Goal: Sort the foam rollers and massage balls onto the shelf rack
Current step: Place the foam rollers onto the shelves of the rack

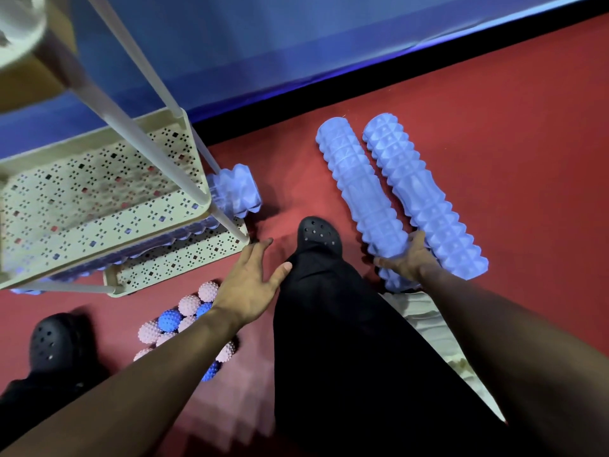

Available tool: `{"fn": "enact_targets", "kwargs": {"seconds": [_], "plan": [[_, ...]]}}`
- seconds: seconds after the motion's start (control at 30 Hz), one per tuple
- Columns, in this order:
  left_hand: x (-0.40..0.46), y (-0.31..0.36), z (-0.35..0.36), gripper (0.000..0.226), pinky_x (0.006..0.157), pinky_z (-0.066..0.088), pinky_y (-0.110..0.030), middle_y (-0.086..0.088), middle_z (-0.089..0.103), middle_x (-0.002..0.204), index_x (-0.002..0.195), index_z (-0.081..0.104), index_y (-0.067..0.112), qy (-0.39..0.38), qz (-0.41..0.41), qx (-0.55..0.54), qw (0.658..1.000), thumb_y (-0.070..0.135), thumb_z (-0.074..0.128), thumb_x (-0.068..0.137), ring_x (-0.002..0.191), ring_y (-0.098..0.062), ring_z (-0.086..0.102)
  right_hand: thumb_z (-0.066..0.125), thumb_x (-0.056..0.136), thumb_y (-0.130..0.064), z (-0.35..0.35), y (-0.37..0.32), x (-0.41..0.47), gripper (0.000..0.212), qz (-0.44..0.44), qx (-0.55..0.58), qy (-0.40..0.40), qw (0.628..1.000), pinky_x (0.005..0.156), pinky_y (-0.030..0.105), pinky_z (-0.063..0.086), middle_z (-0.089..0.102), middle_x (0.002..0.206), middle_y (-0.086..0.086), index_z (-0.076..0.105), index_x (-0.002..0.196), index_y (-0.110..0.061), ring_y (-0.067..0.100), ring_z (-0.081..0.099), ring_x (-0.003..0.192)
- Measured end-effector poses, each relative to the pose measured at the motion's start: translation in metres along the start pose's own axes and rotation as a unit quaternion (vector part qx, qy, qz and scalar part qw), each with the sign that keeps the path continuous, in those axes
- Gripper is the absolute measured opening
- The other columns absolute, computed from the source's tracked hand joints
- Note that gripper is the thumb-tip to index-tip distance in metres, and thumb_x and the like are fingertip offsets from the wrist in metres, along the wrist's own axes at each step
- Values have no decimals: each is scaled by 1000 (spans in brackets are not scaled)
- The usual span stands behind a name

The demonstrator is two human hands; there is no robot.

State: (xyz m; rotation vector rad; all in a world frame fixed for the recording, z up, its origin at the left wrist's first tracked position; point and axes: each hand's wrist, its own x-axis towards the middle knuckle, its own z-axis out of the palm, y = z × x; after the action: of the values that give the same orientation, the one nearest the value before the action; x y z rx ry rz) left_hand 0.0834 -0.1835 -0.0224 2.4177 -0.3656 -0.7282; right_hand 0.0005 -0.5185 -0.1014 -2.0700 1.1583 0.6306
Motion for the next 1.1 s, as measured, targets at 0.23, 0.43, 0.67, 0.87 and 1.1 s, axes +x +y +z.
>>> {"fn": "enact_targets", "kwargs": {"seconds": [0.23,0.43,0.67,0.87,1.1], "plan": [[-11,6,-26,68,114,39,-40,7,41,147,151,34,28,9,8,-10,1000,62,51,95,132,-14,50,83,47,-66,-3,-11,-35,97,-46,71,62,994,69,30,56,67,97,-13,49,122,-15,10,68,81],[-43,40,-72,67,115,37,-38,2,45,145,149,40,26,59,23,-17,998,59,56,94,130,-17,52,70,76,-68,-55,-61,-83,77,-24,135,53,989,84,35,48,72,108,9,64,120,-5,27,65,96],[-117,97,-133,67,115,38,-42,2,47,149,148,41,26,109,48,-79,990,58,60,92,132,-14,50,68,82,-66,-107,-108,-209,56,-55,332,68,939,59,25,43,64,79,-6,65,111,-17,9,60,70],[-200,139,-192,62,101,49,-31,7,55,139,145,46,25,133,86,-125,979,55,62,93,108,-8,65,65,87,-61,-103,-151,-338,65,-147,514,-31,845,104,49,51,70,123,8,61,132,-14,30,67,113],[-287,149,-237,36,81,59,-32,3,72,110,112,68,27,43,39,-372,926,56,64,91,83,-15,70,60,74,-72,-21,-189,-466,71,-198,568,-45,798,95,52,55,75,109,9,69,115,-16,30,71,102]]}}
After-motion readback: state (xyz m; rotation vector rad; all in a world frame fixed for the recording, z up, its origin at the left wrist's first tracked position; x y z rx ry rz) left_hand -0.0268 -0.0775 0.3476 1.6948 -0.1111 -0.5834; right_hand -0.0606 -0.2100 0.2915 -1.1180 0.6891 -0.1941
